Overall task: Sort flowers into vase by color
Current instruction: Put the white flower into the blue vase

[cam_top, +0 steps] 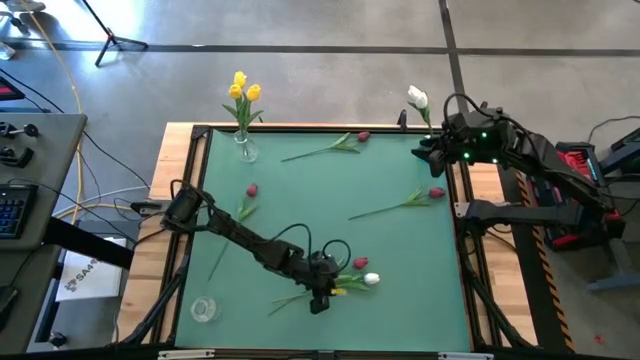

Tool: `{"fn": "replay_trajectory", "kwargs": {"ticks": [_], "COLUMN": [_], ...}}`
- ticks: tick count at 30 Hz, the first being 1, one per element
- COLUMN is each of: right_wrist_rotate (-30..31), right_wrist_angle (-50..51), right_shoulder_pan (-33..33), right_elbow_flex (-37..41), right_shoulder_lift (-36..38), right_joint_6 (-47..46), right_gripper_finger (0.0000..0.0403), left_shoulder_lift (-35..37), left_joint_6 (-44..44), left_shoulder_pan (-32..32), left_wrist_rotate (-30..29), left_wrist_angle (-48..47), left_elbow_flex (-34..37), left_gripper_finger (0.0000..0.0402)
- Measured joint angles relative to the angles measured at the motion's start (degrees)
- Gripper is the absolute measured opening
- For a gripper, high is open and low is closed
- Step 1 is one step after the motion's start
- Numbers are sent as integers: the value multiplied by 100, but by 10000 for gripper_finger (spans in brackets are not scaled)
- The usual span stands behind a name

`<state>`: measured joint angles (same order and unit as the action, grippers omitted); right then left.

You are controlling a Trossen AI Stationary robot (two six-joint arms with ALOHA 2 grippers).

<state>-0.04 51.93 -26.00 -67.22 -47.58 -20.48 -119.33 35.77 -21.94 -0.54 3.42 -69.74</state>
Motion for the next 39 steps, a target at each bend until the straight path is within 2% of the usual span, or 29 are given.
{"fn": "replay_trajectory", "kwargs": {"ticks": [6,15,26,30,36,39], "right_wrist_rotate": [135,519,781,779,755,755], "right_wrist_angle": [345,676,719,738,740,738], "right_shoulder_pan": [245,571,619,619,619,619], "right_elbow_flex": [0,0,0,0,0,0], "right_shoulder_lift": [95,347,462,460,457,460], "right_joint_6": [45,-19,-155,-272,-411,-479], "right_gripper_finger": [210,210,210,210,210,210], "left_shoulder_lift": [-39,49,417,396,378,378], "left_joint_6": [4,46,-547,-753,-1000,-1101], "left_shoulder_pan": [1,26,-22,-22,-17,18], "left_wrist_rotate": [0,-97,-496,-542,-623,-487], "left_wrist_angle": [-221,-267,-556,-708,-724,-729], "left_elbow_flex": [-17,2,1,7,5,5], "left_gripper_finger": [98,52,50,70,132,155]}}
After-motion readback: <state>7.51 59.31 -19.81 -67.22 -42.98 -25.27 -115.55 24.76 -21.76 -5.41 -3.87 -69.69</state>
